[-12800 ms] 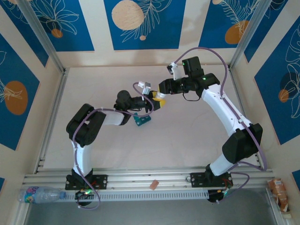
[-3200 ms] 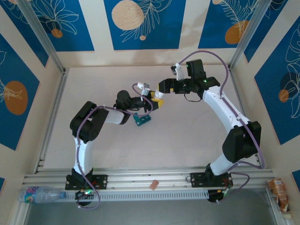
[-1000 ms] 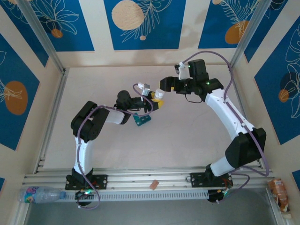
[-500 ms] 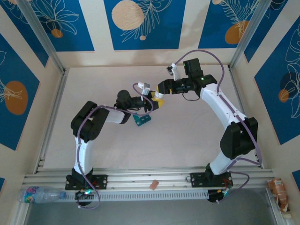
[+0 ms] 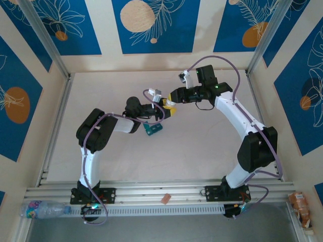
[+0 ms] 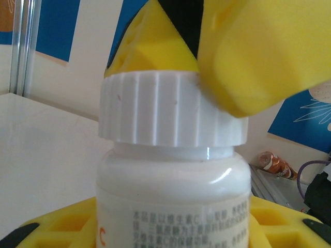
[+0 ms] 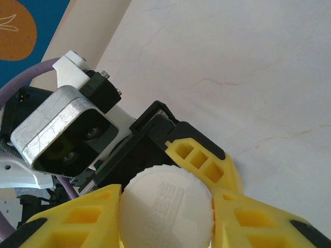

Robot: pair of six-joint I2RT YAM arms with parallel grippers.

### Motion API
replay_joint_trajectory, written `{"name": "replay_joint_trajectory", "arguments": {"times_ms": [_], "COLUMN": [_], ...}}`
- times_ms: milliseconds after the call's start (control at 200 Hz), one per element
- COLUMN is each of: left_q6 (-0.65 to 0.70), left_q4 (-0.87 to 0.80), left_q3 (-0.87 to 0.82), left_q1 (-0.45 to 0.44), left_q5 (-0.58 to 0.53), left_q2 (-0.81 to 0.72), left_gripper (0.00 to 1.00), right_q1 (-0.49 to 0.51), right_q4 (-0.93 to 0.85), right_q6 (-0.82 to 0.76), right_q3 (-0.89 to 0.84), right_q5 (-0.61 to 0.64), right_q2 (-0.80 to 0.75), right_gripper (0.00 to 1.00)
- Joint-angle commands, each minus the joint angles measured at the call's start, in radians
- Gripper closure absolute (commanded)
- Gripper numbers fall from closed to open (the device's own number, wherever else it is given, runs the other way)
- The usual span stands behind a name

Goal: Sort the pills into containers

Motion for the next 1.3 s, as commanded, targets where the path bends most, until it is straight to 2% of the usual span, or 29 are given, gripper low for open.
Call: {"name": "replay_joint_trajectory", "arguments": {"times_ms": [0,170,235,360,510,595,805,850,1080,1295], "left_q6": [-0.003,-0.002,-0.002,-0.002,-0.003,-0.001,0.0,0.001,-0.001,-0.003], "left_q4": [0.061,0.061,0.061,0.061,0.061,0.06,0.061,0.061,0.061,0.06], "left_q3": [0.026,0.029,0.031,0.032,0.027,0.025,0.024,0.022,0.021,0.016], "left_q1": [-0.003,-0.005,-0.006,-0.004,-0.005,-0.004,-0.003,-0.005,-0.004,-0.005], "left_q5": [0.005,0.001,0.001,0.004,0.0,-0.002,0.004,0.004,0.011,0.017], "left_q2": [-0.026,-0.025,-0.023,-0.023,-0.021,-0.02,-0.02,-0.02,-0.021,-0.022], "left_gripper": [1.0,1.0,1.0,1.0,1.0,1.0,1.0,1.0,1.0,1.0], "right_q1": [0.046,0.176,0.217,0.249,0.229,0.197,0.092,0.073,0.003,-0.006], "right_q4": [0.004,0.002,0.014,0.049,0.036,0.03,0.078,0.09,0.087,0.041], "right_q6": [0.072,0.289,0.346,0.382,0.376,0.369,0.312,0.287,0.121,0.038], "right_q3": [-0.055,-0.118,-0.138,-0.159,-0.139,-0.124,-0.158,-0.169,-0.149,-0.063], "right_q5": [0.096,0.419,0.48,0.511,0.489,0.441,0.268,0.225,0.082,0.094], "right_q2": [-0.037,-0.067,-0.07,-0.079,-0.083,-0.094,-0.193,-0.21,-0.198,-0.121], "right_gripper": [0.69,0.69,0.69,0.69,0.67,0.63,0.31,0.28,0.26,0.29]}}
